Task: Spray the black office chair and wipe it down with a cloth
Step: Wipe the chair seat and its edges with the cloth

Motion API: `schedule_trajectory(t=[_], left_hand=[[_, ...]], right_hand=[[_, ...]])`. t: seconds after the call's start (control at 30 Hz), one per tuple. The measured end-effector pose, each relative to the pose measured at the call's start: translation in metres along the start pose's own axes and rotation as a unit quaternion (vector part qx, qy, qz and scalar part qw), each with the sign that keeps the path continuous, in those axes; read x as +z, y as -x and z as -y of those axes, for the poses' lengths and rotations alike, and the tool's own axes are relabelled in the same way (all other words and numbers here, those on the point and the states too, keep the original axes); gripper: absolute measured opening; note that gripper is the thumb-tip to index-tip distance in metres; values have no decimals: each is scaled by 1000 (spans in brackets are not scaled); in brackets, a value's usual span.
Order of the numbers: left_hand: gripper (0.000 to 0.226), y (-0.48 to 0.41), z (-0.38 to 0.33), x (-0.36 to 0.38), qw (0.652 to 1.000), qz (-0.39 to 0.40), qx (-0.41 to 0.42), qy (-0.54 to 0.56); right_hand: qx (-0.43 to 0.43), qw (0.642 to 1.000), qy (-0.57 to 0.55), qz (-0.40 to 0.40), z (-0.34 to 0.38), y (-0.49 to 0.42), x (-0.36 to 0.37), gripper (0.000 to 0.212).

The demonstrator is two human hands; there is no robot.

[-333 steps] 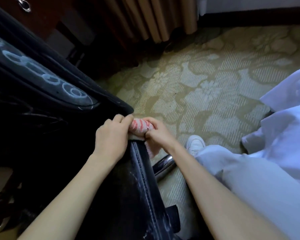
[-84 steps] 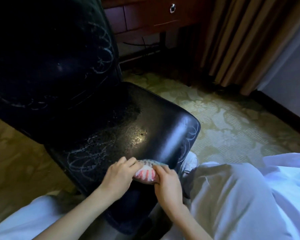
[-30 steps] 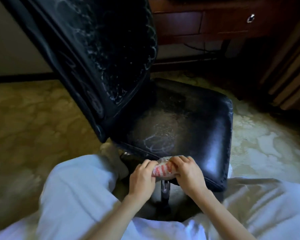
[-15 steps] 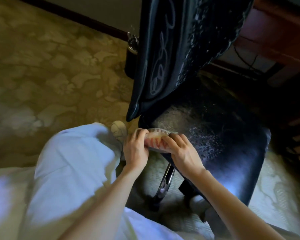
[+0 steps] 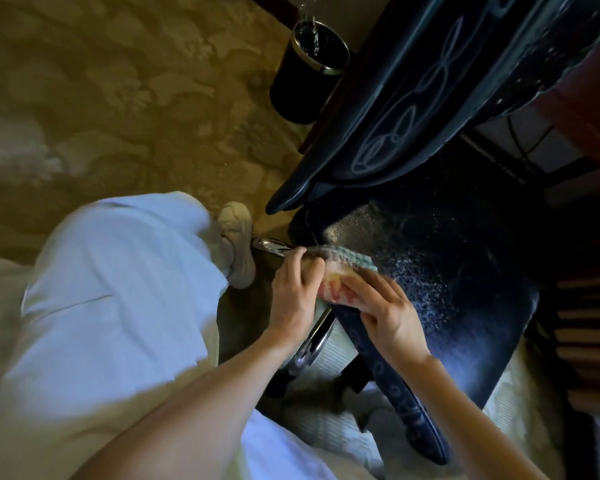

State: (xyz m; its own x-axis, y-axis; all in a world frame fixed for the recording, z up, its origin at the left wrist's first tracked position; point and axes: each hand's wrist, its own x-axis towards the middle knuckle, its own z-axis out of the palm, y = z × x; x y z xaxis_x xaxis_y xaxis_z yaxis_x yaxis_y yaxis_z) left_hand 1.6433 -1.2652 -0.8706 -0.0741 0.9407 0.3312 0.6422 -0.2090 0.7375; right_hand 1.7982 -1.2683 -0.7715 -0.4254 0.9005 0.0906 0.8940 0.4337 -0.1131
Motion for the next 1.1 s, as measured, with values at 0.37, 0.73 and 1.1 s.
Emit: schedule_trajectory(t=[0.37, 0.73, 1.1], left_hand=[[50, 73, -60, 26, 998, 18, -26, 51], [42, -36, 8, -18, 966, -56, -221, 120], [50, 14, -28, -6, 980, -45, -124, 150]], right_hand=[[37, 999, -21, 31, -14, 93, -16, 76], [-36, 998, -26, 44, 33, -60, -9, 44], [8, 997, -42, 63, -2, 10, -11, 57]])
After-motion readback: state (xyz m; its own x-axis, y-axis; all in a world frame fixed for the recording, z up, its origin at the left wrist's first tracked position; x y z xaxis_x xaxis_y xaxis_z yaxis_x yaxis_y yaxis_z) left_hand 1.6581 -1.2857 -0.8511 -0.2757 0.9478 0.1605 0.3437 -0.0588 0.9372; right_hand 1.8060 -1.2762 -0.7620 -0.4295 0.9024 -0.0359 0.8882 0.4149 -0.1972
